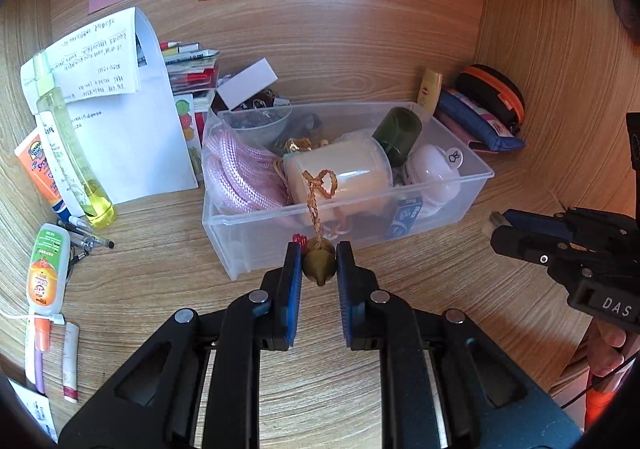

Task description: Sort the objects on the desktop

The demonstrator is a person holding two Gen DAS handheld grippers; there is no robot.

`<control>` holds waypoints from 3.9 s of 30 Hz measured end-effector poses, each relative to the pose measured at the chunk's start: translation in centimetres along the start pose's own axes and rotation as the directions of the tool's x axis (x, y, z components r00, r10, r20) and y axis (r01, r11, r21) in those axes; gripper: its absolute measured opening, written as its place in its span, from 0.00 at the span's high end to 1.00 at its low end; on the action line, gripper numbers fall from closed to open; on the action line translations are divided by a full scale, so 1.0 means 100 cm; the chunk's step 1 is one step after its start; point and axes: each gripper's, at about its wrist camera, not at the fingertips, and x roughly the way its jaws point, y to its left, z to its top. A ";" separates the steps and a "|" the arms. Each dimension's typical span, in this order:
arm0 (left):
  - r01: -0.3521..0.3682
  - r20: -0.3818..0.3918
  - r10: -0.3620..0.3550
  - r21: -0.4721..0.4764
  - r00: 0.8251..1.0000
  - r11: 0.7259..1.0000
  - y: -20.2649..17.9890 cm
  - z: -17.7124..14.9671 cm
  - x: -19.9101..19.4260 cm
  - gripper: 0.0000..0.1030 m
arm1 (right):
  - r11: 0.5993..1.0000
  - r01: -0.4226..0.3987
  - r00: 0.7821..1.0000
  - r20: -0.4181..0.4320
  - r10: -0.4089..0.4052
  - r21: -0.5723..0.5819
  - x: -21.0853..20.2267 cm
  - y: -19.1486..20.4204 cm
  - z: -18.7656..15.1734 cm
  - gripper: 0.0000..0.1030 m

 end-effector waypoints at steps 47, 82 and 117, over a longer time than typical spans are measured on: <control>0.022 0.026 -0.021 -0.048 0.999 0.999 0.038 0.043 0.055 0.84 | 1.000 -0.004 0.999 -0.050 0.003 -0.027 0.093 -0.010 0.062 0.78; -0.039 0.125 0.044 -0.041 0.991 0.998 0.016 0.021 -0.011 0.09 | 0.987 0.143 0.985 0.113 -0.134 -0.068 0.011 0.016 0.044 0.20; -0.122 0.154 0.124 -0.018 0.980 0.992 -0.021 -0.011 -0.028 0.03 | 0.976 0.217 0.960 0.186 -0.208 -0.028 -0.029 0.002 -0.001 0.07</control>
